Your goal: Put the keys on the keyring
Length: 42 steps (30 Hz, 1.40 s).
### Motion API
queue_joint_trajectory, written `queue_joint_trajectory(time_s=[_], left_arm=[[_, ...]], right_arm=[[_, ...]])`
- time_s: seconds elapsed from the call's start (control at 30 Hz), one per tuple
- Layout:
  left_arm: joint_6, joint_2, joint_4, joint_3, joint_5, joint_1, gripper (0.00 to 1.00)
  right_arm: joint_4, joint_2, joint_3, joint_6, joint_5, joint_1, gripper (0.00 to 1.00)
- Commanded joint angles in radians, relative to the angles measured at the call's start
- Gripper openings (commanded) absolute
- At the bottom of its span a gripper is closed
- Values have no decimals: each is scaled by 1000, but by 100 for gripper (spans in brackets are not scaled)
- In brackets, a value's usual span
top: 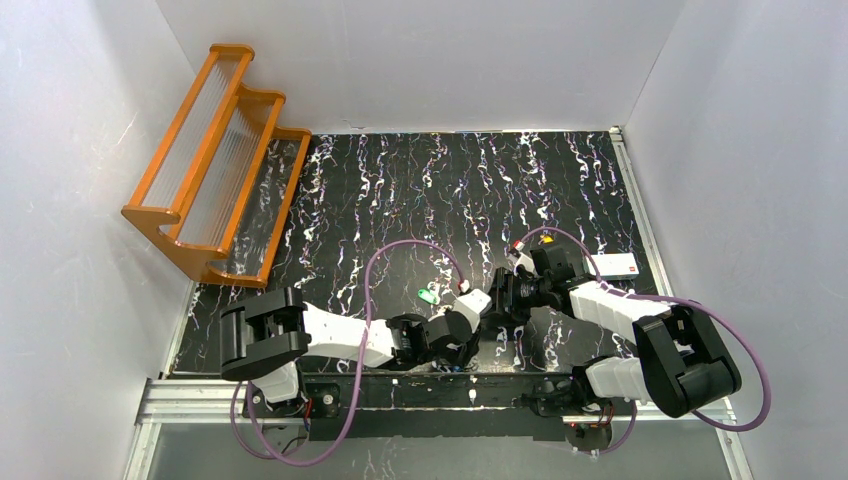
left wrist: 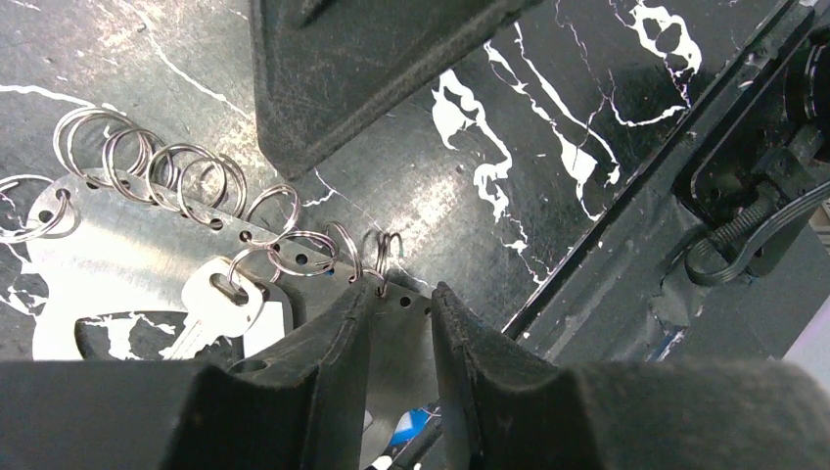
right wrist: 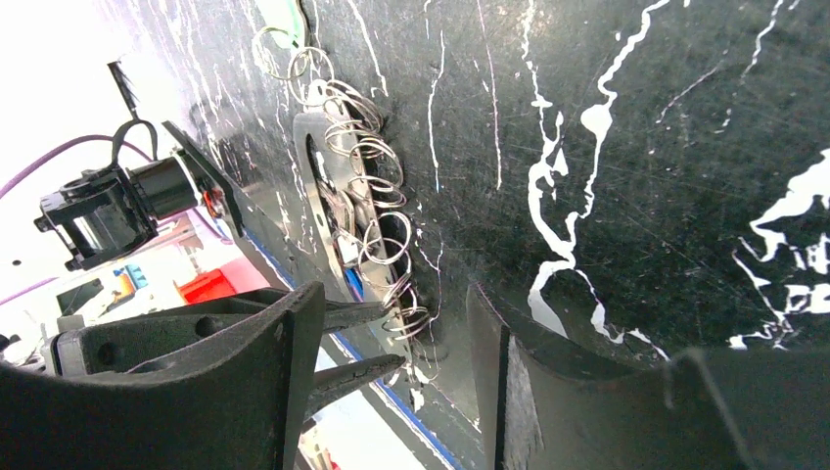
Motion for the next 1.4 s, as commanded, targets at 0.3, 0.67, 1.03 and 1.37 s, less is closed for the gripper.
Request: queue_joint_trajectory(time_s=[0.3,0.67,1.03,1.37], left_arm=[[54,37,-60,54,-54,-7,1],[109,-160,-9,-69,-101,7,0],[155,-489,117,-290,-80,57,0],[194,-722,240,-442,-85,57,0]], right_arm=[[21,-1,35,-32,-46,-5,65],[-49,-92,137,-167,-93,-6,79],[72,-136,218,-224,-208,-6,87],[428,-211,130,-221,-343,2,86]])
